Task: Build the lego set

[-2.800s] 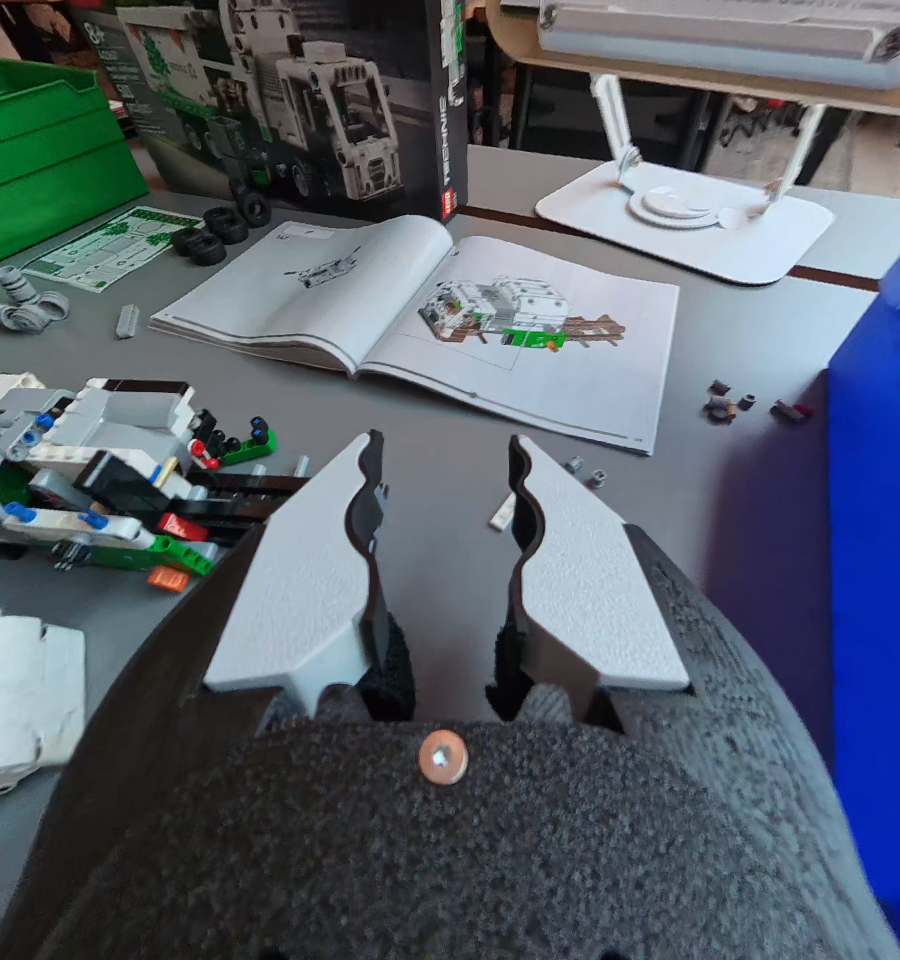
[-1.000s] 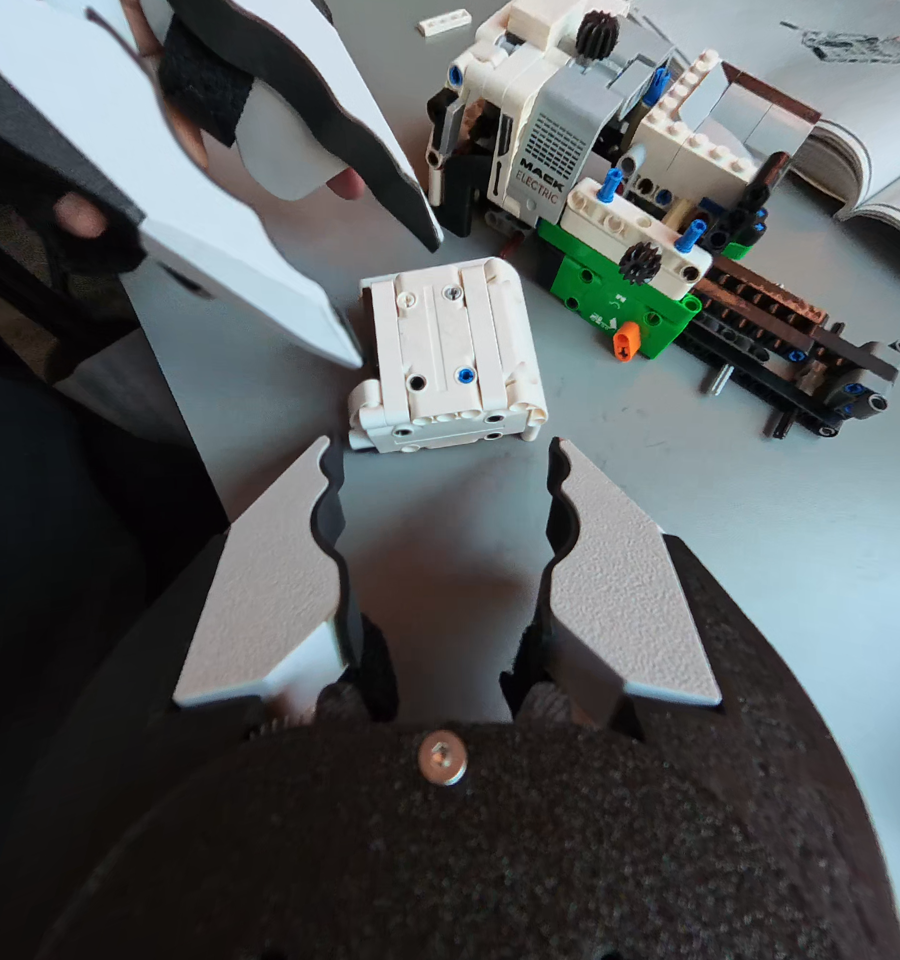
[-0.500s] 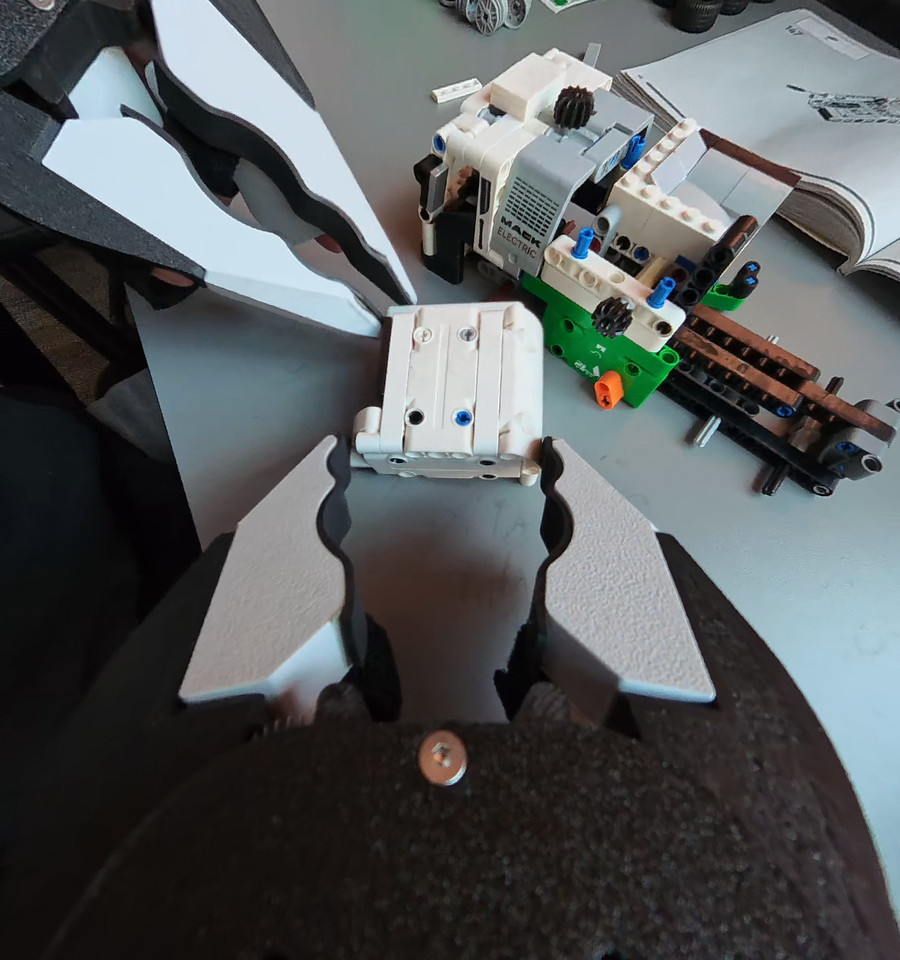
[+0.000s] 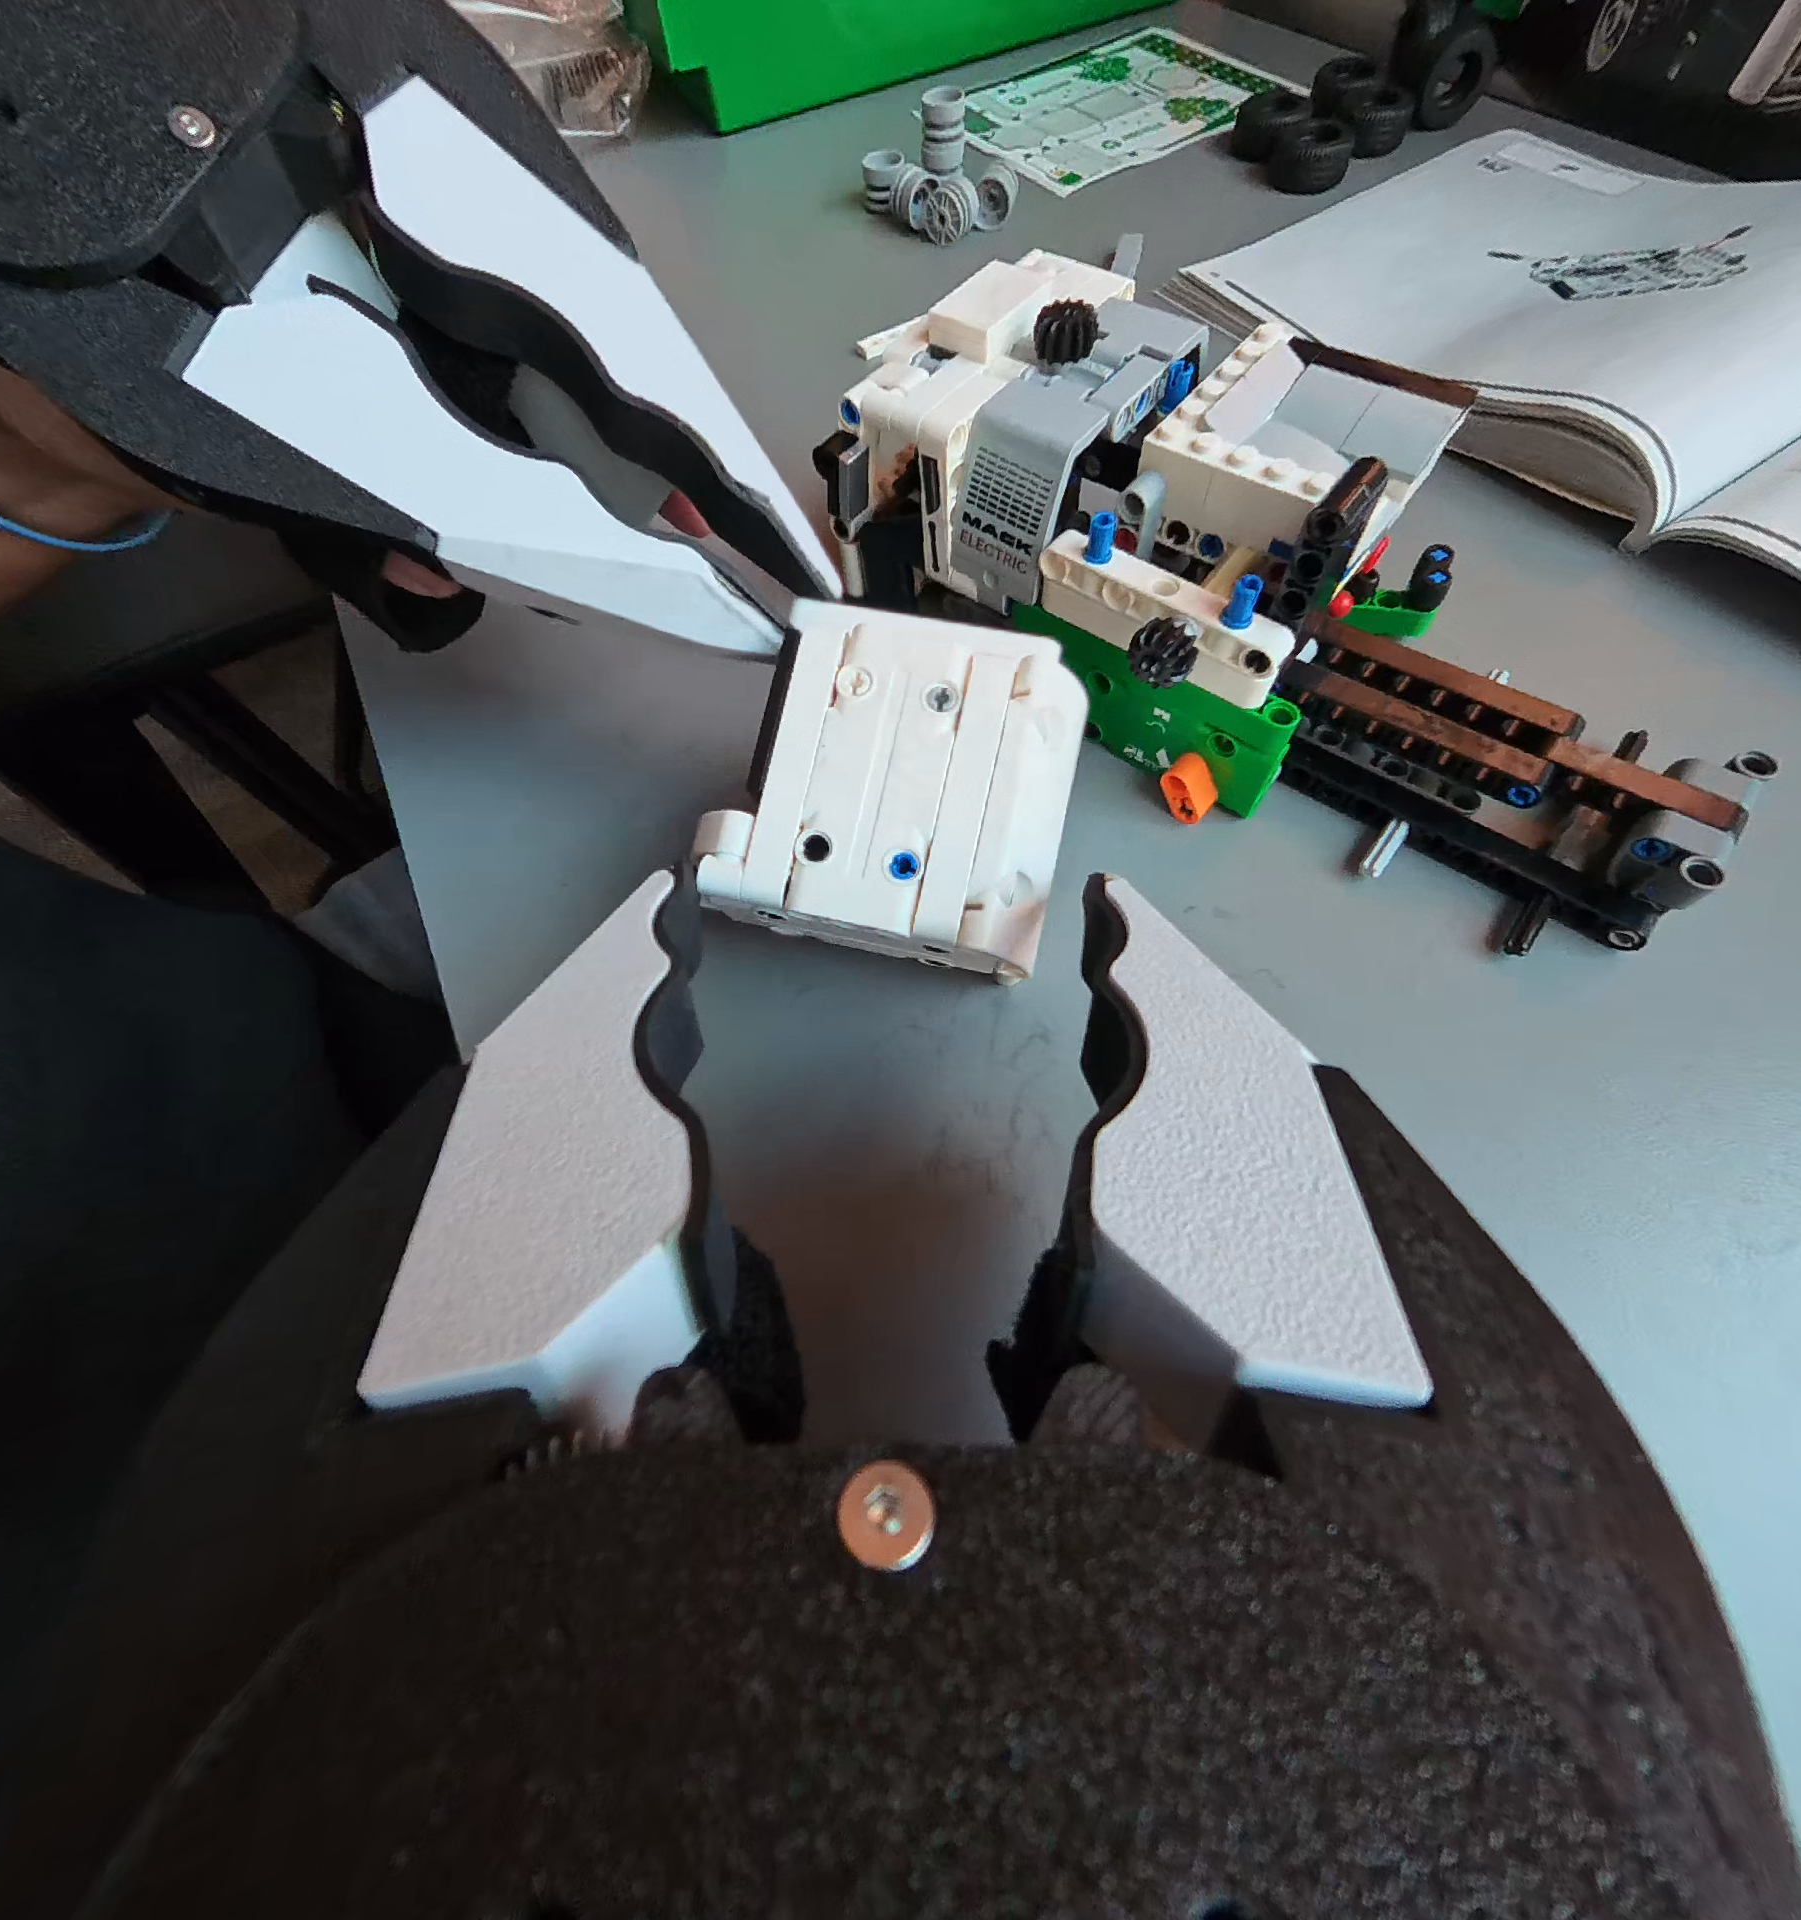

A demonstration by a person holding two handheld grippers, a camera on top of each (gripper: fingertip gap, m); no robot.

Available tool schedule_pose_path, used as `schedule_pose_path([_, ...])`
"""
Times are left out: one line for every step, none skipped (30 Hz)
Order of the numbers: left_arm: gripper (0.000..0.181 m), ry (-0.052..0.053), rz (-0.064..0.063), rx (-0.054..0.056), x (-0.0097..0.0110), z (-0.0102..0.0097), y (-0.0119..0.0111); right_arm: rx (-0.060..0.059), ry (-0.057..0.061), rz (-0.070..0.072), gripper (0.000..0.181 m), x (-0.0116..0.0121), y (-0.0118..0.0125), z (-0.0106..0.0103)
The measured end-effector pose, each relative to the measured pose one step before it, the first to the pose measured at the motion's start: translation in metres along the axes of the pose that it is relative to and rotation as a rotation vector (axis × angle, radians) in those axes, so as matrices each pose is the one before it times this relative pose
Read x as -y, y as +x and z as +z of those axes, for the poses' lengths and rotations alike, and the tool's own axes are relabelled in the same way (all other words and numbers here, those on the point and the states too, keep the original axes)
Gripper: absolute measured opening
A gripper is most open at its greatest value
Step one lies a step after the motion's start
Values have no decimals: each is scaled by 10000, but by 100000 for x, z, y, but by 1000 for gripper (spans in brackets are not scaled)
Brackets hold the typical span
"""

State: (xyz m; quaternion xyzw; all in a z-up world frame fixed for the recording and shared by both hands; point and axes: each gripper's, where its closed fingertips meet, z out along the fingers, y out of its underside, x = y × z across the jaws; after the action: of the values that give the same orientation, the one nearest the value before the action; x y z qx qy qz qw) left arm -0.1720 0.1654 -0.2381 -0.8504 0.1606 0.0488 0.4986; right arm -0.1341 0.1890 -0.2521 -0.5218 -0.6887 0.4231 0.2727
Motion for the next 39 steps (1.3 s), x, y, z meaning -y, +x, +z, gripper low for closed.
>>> schedule_pose_path([8, 62, 245, 55, 276, -55, -28, 27, 85, 50, 73, 61, 1, -155])
schedule_pose_path([8, 112, 268, 101, 333, -73, -80, 28, 87, 43, 73, 50, 15, -184])
schedule_pose_path([7, 80, 285, 107, 281, -86, -101, 20, 127, 60, 73, 112, 47, -220])
schedule_pose_path([7, 105, 351, 60, 292, -91, -16, 24, 169, 90, 73, 166, 68, -241])
schedule_pose_path([7, 156, 435, 8, 327, -125, 110, 44, 171, 104, 73, 173, 33, -228])
schedule_pose_path([7, 152, 481, -2, 305, -140, 177, 80, 137, 105, 73, 138, -20, -197])
schedule_pose_path([7, 81, 448, 24, 208, -102, 117, 86, 90, 95, 72, 86, -44, -134])
schedule_pose_path([7, 60, 419, 19, 144, -71, 112, 64, 71, 79, 72, 90, -48, -99])
schedule_pose_path([7, 84, 418, -2, 139, -68, 143, 59, 52, 65, 72, 79, -73, -46])
schedule_pose_path([7, 33, 326, 34, 67, -47, 48, 63, 11, 58, 72, 43, -98, 6])
schedule_pose_path([7, -4, 239, 74, 11, -16, -47, 65, -12, 73, 72, 31, -80, 74])
schedule_pose_path([7, 25, 190, 89, 58, -17, -85, 118, -52, 106, 74, 2, -168, 123])
schedule_pose_path([7, 4, 111, 95, 34, -4, -141, 115, -38, 171, 76, 107, -269, 146])
schedule_pose_path([7, -8, 79, 104, 9, 4, -152, -1, 24, 153, 79, 289, -217, 164])
schedule_pose_path([7, 3, 70, 75, 50, 1, -86, -196, 114, 106, 80, 419, -30, 180])
schedule_pose_path([7, 9, 26, 26, 56, 19, -15, -323, 109, 73, 80, 359, 129, 257])
schedule_pose_path([7, 22, -8, -6, 74, 28, 54, -277, 14, 24, 80, 199, 56, 301])
schedule_pose_path([7, 33, 5, 3, 72, 29, 65, -248, -44, 8, 79, 59, 112, 302])
schedule_pose_path([7, 38, 48, 32, 74, 31, 54, -250, -73, 39, 77, -38, 265, 236])
schedule_pose_path([7, 1, 71, 7, 14, 35, 93, -142, -88, 92, 74, -165, 261, 250])
schedule_pose_path([7, -13, 58, -17, -42, 53, 127, 25, -90, 169, 70, -247, 114, 267])
schedule_pose_path([7, -21, 57, 11, -73, 55, 95, 224, -107, 214, 67, -290, -130, 277])
schedule_pose_path([7, -37, 88, 38, -116, 77, 53, 137, -81, 229, 66, -188, -22, 228])
schedule_pose_path([7, -30, 85, 60, -98, 42, 9, 36, -20, 136, 66, -30, 65, 130])
schedule_pose_path([7, -7, 32, 43, -42, 18, -36, 10, -16, 91, 66, 45, 20, 35])
schedule_pose_path([7, 20, -23, -4, 4, -27, -24, 8, -75, 6, 66, -2, -31, 19])
schedule_pose_path([7, 38, -32, -31, 38, -41, 12, -8, -80, -46, 66, -11, -38, 6])
schedule_pose_path([7, 47, -2, -14, 27, -42, -7, -45, -26, -37, 66, 8, -31, 27])
schedule_pose_path([7, 23, -44, -20, 7, -15, -27, -113, 15, -24, 66, 23, 16, 41])
schedule_pose_path([7, 2, -129, -64, -36, 16, -9, -158, 11, -65, 66, 19, 47, 47])
schedule_pose_path([7, 12, -112, -89, -30, 7, -4, -163, -13, -104, 66, -16, 29, 27])
schedule_pose_path([7, 25, -22, -77, -17, -19, 9, -159, -19, -106, 65, -25, -6, 25])
schedule_pose_path([7, -2, 56, -69, -50, -20, 34, -160, -30, -117, 65, -32, 5, 21])
schedule_pose_path([7, -42, 103, -79, -93, -11, 69, -170, -38, -173, 65, -56, 52, 22])
schedule_pose_path([7, -51, 82, -65, -106, 5, 34, -182, -17, -153, 65, -32, 36, 40])
schedule_pose_path([7, -32, 17, -51, -94, 39, 15, -172, -11, -84, 65, -18, 53, 38])
schedule_pose_path([7, 5, -16, -40, -64, 27, -7, -100, -28, -66, 65, -19, 48, 10])
schedule_pose_path([7, 35, -8, -28, -43, 23, -19, -16, -25, 3, 65, -16, 21, -6])
schedule_pose_path([8, 51, -11, -12, -27, 11, -17, 53, -15, 79, 65, 10, -8, -8])
